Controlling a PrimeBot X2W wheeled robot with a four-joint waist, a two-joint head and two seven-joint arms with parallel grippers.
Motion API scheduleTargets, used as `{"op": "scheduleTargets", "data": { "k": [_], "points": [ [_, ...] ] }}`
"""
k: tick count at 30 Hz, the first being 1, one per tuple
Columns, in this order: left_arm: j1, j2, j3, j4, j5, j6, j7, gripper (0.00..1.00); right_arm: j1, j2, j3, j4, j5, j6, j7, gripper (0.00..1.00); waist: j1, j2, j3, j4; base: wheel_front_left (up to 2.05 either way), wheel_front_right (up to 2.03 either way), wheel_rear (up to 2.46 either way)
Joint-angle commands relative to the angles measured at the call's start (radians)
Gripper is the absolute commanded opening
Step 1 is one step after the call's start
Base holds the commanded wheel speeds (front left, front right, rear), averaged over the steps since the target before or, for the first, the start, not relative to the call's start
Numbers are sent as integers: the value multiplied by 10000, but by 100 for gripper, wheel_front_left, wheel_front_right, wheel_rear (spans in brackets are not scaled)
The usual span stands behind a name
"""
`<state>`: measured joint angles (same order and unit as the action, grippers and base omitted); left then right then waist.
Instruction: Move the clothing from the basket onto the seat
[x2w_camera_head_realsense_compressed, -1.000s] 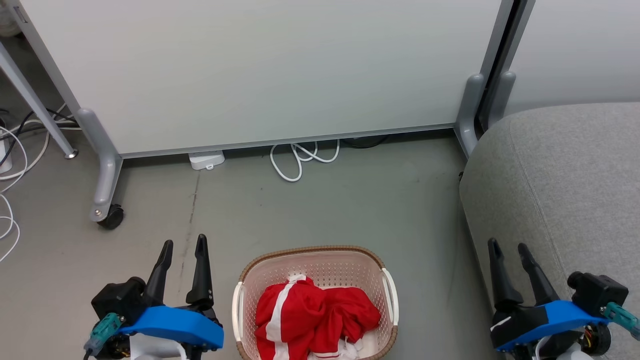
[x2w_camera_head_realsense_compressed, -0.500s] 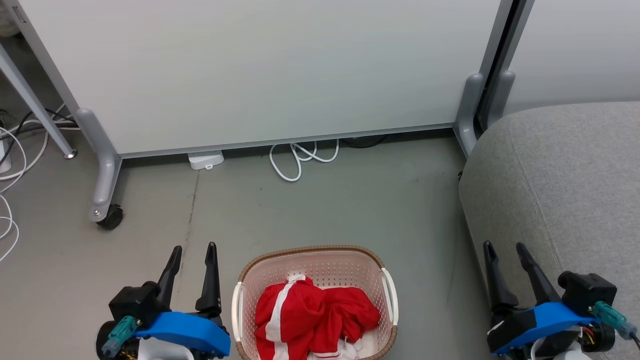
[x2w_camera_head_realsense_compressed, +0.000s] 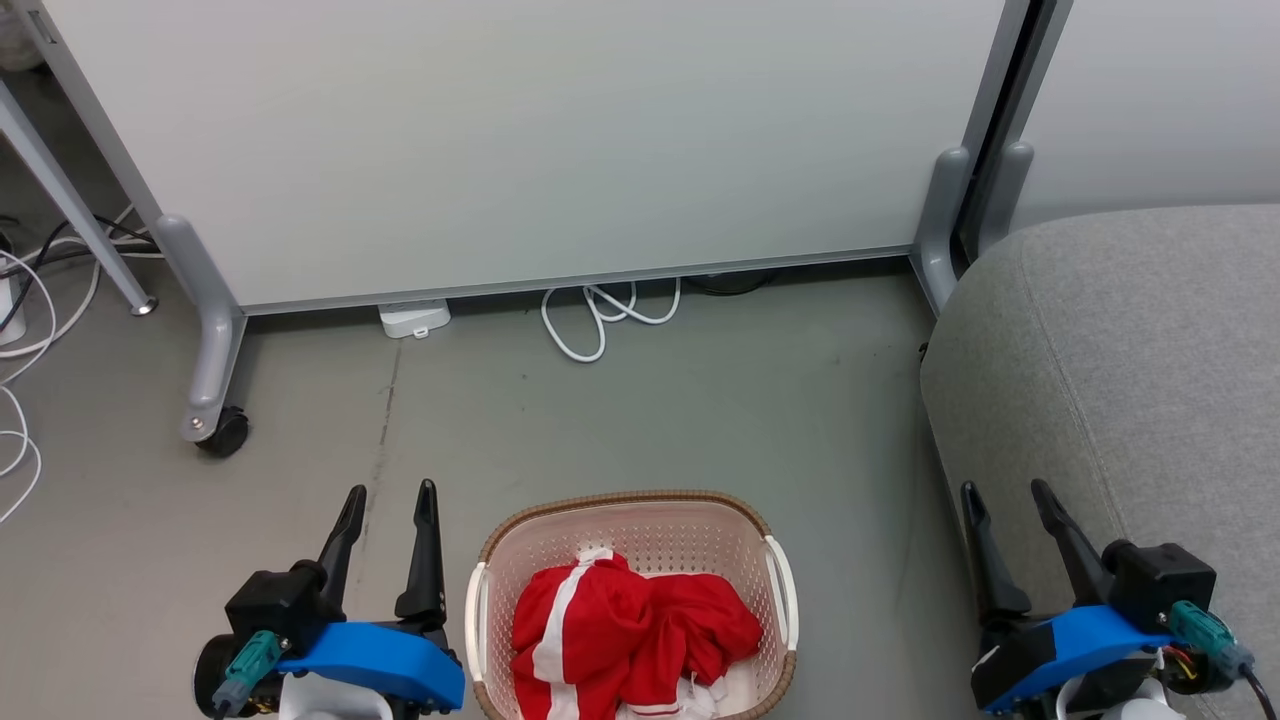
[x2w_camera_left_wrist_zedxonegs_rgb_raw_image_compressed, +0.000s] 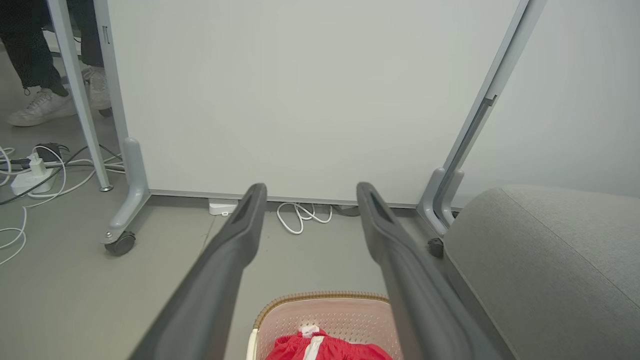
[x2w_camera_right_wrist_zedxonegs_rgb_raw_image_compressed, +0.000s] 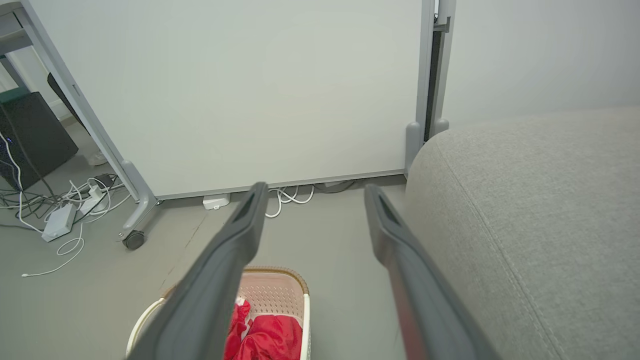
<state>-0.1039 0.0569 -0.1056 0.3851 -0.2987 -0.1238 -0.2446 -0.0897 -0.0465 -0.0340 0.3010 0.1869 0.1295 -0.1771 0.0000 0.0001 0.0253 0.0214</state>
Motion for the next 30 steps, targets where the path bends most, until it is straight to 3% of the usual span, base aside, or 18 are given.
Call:
{"op": "scheduleTargets", "data": {
  "k": [1, 9, 30],
  "points": [
    [-131, -5, 19, -14, 105, -42, -79, 100, -74, -62, -7, -67, -216, 20, -67, 100, 0, -1, -5, 3, 0, 0, 0],
    [-123, -35, -24, 31, 392, -61, -231, 100, -48, -65, -61, -162, -787, 14, -117, 100, 0, -1, 15, -1, 0, 0, 0],
    [-7, -60, 175, -15, 183, -53, -223, 100, -55, -62, 30, -285, -576, 14, -80, 100, 0, -1, 143, -233, 0, 0, 0]
  ]
}}
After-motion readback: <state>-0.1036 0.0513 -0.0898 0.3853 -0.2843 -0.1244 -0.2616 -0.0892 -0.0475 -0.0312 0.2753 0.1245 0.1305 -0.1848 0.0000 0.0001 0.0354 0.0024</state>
